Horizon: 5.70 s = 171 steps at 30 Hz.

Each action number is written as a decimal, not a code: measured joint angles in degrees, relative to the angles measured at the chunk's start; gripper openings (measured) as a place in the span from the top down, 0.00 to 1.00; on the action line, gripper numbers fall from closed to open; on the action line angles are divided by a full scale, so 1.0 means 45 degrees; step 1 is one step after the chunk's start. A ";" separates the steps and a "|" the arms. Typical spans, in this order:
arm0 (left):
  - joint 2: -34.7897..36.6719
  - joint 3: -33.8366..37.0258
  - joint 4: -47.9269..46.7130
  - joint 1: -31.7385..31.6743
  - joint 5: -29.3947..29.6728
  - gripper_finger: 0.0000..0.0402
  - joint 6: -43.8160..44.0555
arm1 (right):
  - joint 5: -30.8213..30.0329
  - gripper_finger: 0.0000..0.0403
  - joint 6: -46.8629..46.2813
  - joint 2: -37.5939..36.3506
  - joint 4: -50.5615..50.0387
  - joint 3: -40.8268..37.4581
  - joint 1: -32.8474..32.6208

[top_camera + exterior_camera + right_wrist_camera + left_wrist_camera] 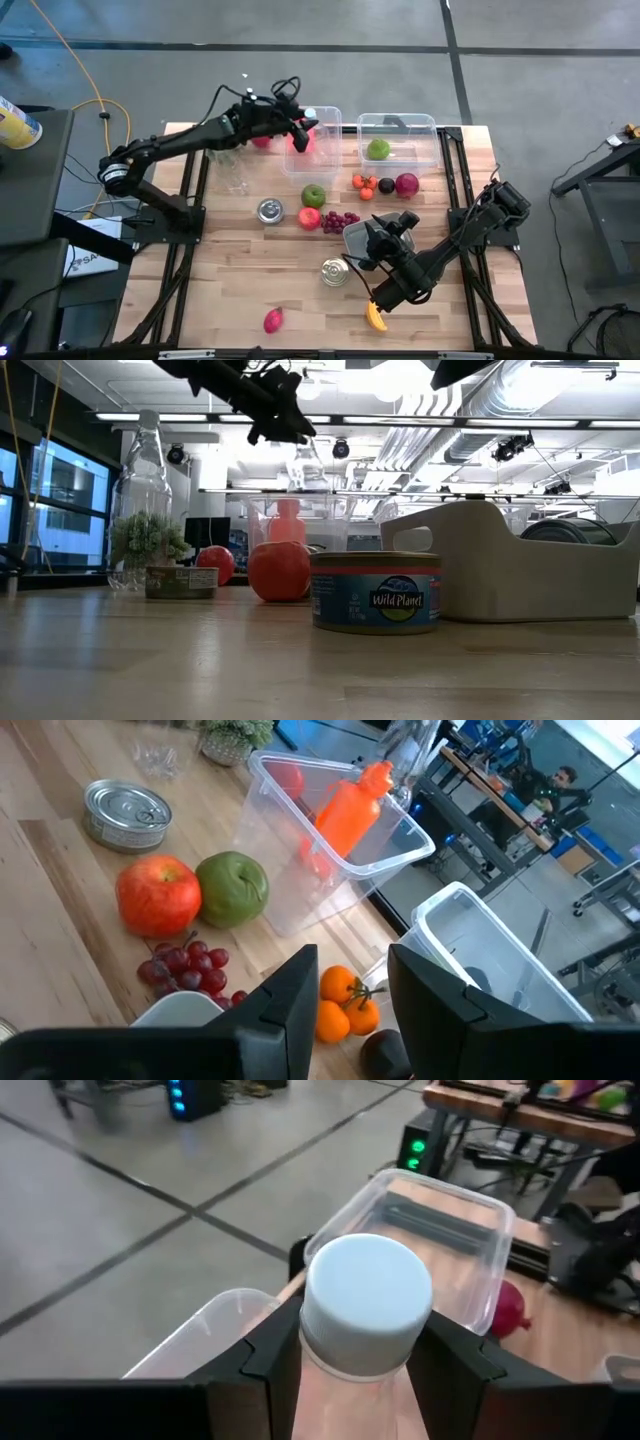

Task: Pick & Place Food Item
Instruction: Put the bottom transparent water bottle into the left transparent bin, then put the dragon fruit into the right transparent bin

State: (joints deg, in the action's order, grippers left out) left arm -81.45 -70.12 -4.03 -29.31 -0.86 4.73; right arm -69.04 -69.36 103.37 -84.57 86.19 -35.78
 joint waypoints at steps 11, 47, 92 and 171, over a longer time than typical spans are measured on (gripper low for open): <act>-0.1045 -0.0012 0.0616 -0.0091 -0.0888 0.60 -0.0198 | -0.0013 0.72 0.0159 0.0000 0.0068 0.0000 0.0349; -0.1011 0.0012 0.0660 0.0745 -0.0846 0.54 -0.1756 | -0.0005 0.72 0.0383 0.0010 0.0285 -0.0005 0.0550; 0.3436 0.0012 -0.3950 0.8167 0.2980 0.04 -0.4786 | 0.1342 0.72 0.0379 0.0010 0.0916 0.0000 0.0531; -0.3357 0.0017 -0.7446 1.5775 0.1704 0.04 1.7838 | 0.5093 0.72 0.8021 0.0010 1.3782 -0.0005 -0.2755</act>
State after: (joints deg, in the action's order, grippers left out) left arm -96.55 -70.04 -37.54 41.68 6.81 85.00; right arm -46.12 -33.26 103.42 -22.55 86.17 -48.17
